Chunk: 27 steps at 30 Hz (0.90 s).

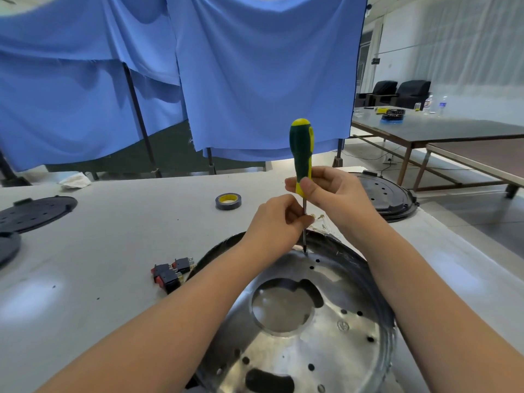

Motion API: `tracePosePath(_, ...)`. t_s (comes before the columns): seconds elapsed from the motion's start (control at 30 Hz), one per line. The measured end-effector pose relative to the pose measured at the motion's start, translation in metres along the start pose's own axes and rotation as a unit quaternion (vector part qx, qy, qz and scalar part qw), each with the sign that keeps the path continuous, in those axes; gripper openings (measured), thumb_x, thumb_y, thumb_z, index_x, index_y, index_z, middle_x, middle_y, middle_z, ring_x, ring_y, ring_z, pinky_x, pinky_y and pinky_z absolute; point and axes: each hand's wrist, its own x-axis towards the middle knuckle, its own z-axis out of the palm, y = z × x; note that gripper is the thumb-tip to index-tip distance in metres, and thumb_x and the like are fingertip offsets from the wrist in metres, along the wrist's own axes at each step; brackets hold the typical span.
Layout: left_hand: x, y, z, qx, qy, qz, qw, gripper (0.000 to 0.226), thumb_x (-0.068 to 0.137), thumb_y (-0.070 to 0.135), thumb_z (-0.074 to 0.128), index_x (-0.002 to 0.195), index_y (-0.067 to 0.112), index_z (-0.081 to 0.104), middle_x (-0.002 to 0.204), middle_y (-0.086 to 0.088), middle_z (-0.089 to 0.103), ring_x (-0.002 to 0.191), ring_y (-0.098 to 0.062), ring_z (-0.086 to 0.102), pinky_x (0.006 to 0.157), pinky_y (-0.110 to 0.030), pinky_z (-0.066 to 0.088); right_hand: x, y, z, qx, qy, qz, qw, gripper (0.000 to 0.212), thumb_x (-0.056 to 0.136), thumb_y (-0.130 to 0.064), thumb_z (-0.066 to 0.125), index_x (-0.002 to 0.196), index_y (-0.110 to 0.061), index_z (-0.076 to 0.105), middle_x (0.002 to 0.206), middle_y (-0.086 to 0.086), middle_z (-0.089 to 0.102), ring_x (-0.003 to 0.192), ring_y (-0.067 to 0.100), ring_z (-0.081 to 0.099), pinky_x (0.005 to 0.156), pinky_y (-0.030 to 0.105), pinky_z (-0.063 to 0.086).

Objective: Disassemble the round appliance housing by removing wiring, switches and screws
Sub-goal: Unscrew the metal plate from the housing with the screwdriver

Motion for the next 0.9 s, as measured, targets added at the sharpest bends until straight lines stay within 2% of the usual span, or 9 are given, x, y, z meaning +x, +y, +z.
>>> tracePosePath(0.07,0.0003,-0.001,-0.0002,-0.011,-0.008,-0.008,1.0,0.014,0.086,0.024,0.069,0.078,0.018,0.059,0.075,-0.003,0.065,0.067,-0.016,0.059,0.064,-0.027,0.046,0.0002,0.0009,-0.0004,-0.007,-0.024,0.009,1.0,0.014,0.096,-0.013,0.052,0.104,-0.016,0.062,0.1,-0.003,0.074,0.101,0.007,0.067,0.092,0.023,0.051)
tracePosePath(0.13,0.0,-0.0031,-0.0001,-0.025,-0.03,-0.014,0.999,0.008,0.088,0.023,0.067,0.091,0.016,0.063,0.085,-0.002,0.068,0.077,-0.015,0.063,0.073,-0.03,0.051,0.0014,0.0025,0.0,-0.033,-0.029,0.014,0.999,0.018,0.099,-0.016,0.047,0.103,-0.022,0.062,0.104,-0.008,0.073,0.107,0.006,0.063,0.097,0.026,0.046)
tracePosePath(0.2,-0.0011,-0.005,0.0011,-0.05,-0.055,-0.023,0.997,0.016,0.091,0.017,0.063,0.107,0.014,0.064,0.097,-0.004,0.07,0.09,-0.017,0.067,0.085,-0.033,0.054,0.0024,0.0033,0.0005,-0.065,-0.023,0.016,0.997,0.021,0.1,-0.02,0.043,0.102,-0.027,0.063,0.109,-0.009,0.071,0.111,0.01,0.059,0.101,0.033,0.042)
tracePosePath(0.27,-0.0016,-0.0067,0.0015,-0.072,-0.07,-0.029,0.995,0.02,0.093,0.01,0.059,0.111,0.014,0.064,0.098,-0.003,0.071,0.091,-0.015,0.069,0.086,-0.029,0.054,0.0026,0.0033,0.0014,-0.087,-0.02,0.017,0.996,0.023,0.101,-0.021,0.041,0.102,-0.028,0.064,0.115,-0.006,0.066,0.111,0.012,0.056,0.102,0.037,0.041)
tracePosePath(0.43,0.0008,-0.0094,0.0018,-0.065,-0.052,-0.022,0.996,0.013,0.09,0.008,0.061,0.091,0.02,0.065,0.08,0.005,0.07,0.081,-0.011,0.07,0.073,-0.017,0.055,0.001,0.0004,0.0033,-0.087,-0.018,0.02,0.996,0.023,0.101,-0.02,0.041,0.107,-0.027,0.061,0.115,-0.002,0.063,0.109,0.01,0.055,0.103,0.033,0.04)
tracePosePath(0.53,0.0019,-0.0099,0.0035,-0.046,-0.036,-0.015,0.998,0.011,0.09,0.01,0.062,0.088,0.021,0.065,0.081,0.005,0.07,0.083,-0.014,0.07,0.083,-0.029,0.056,-0.0001,-0.0032,0.0044,-0.063,-0.009,0.026,0.998,0.019,0.098,-0.018,0.047,0.105,-0.024,0.064,0.111,0.001,0.065,0.103,0.009,0.058,0.101,0.032,0.043)
tracePosePath(0.6,0.0016,-0.0097,0.0042,-0.05,-0.032,-0.012,0.998,0.011,0.089,0.01,0.062,0.086,0.02,0.067,0.082,0.002,0.071,0.082,-0.017,0.07,0.084,-0.033,0.056,-0.0002,-0.0036,0.0049,-0.072,0.018,0.009,0.997,0.011,0.09,-0.025,0.06,0.101,-0.025,0.065,0.1,-0.003,0.068,0.094,0.007,0.062,0.093,0.028,0.048)
tracePosePath(0.73,0.0001,-0.0085,0.0058,-0.039,-0.032,-0.007,0.999,0.009,0.088,0.011,0.064,0.086,0.02,0.066,0.079,0.005,0.069,0.079,-0.013,0.069,0.077,-0.026,0.055,0.0003,-0.0045,0.0024,-0.085,0.102,-0.018,0.991,0.031,0.07,-0.025,0.082,0.094,-0.027,0.062,0.081,-0.008,0.069,0.073,-0.001,0.065,0.067,0.012,0.052)
tracePosePath(0.9,0.0019,-0.0074,0.0042,-0.026,-0.009,-0.021,0.999,0.007,0.083,0.018,0.072,0.081,0.016,0.065,0.08,-0.004,0.072,0.073,-0.018,0.07,0.074,-0.033,0.058,0.0005,-0.0041,0.0029,-0.05,0.06,-0.005,0.997,0.018,0.086,-0.013,0.067,0.098,-0.022,0.059,0.091,0.0,0.073,0.085,0.007,0.07,0.075,0.015,0.051)
